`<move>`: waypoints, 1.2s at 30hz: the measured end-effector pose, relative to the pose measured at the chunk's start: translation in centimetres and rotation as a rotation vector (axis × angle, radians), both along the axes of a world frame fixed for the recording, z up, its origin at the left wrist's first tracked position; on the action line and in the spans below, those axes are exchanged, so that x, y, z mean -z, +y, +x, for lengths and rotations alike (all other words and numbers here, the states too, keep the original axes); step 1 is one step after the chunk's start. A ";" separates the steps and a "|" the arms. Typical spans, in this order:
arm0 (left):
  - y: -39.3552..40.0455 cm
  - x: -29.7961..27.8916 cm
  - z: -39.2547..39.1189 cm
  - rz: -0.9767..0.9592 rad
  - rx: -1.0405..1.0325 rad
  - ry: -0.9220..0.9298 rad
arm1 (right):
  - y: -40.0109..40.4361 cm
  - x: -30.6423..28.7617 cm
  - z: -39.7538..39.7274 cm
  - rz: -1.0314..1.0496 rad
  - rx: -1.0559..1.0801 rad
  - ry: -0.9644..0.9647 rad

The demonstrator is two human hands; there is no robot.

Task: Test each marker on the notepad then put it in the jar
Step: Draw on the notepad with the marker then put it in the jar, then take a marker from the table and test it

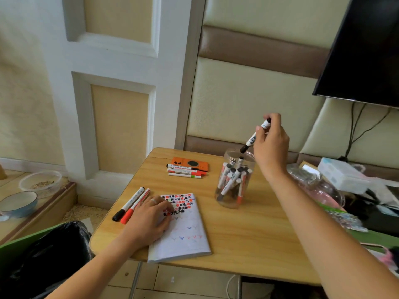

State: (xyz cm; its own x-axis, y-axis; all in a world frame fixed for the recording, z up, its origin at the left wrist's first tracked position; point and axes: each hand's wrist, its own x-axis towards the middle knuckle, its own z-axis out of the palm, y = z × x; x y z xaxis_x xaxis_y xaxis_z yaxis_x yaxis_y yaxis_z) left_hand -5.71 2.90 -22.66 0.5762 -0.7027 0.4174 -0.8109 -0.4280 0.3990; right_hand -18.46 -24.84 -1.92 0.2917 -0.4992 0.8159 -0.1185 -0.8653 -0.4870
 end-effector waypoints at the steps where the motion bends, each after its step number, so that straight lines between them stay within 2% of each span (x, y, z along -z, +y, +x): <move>1: 0.0 -0.1 0.0 0.002 -0.006 -0.003 | 0.0 0.2 0.1 -0.002 0.017 0.046; 9: 0.2 -0.1 -0.1 0.008 -0.021 -0.010 | -0.5 4.5 1.8 -0.141 0.153 0.630; 11: 0.2 -0.2 -0.2 0.011 -0.020 -0.015 | -0.9 4.8 2.1 -0.102 0.170 0.752; 14: 0.1 -0.3 -0.3 0.002 -0.032 -0.029 | -1.5 4.6 2.2 -0.040 0.129 0.835; 18: 0.2 -0.4 -0.6 0.021 -0.044 -0.062 | -1.7 5.2 2.0 -0.118 0.141 0.765; 20: 0.3 -0.7 -0.8 0.036 -0.039 -0.055 | -1.1 6.0 1.5 -0.227 0.147 0.604; 23: 0.5 -1.3 -1.0 0.080 -0.039 -0.011 | 1.0 7.2 0.5 -0.385 0.041 0.341; 25: 0.5 -1.4 -1.3 0.142 -0.031 0.035 | 2.5 7.9 0.3 -0.439 -0.059 0.269; 29: 0.2 -1.1 -1.4 0.233 -0.015 0.028 | 4.8 9.6 1.2 -0.429 -0.199 0.311; 32: -0.5 -1.2 -0.8 0.231 -0.018 -0.024 | 6.3 11.5 2.8 -0.331 -0.304 0.467; 36: -1.4 -1.3 0.3 0.267 -0.004 -0.099 | 6.4 13.7 5.1 -0.240 -0.289 0.668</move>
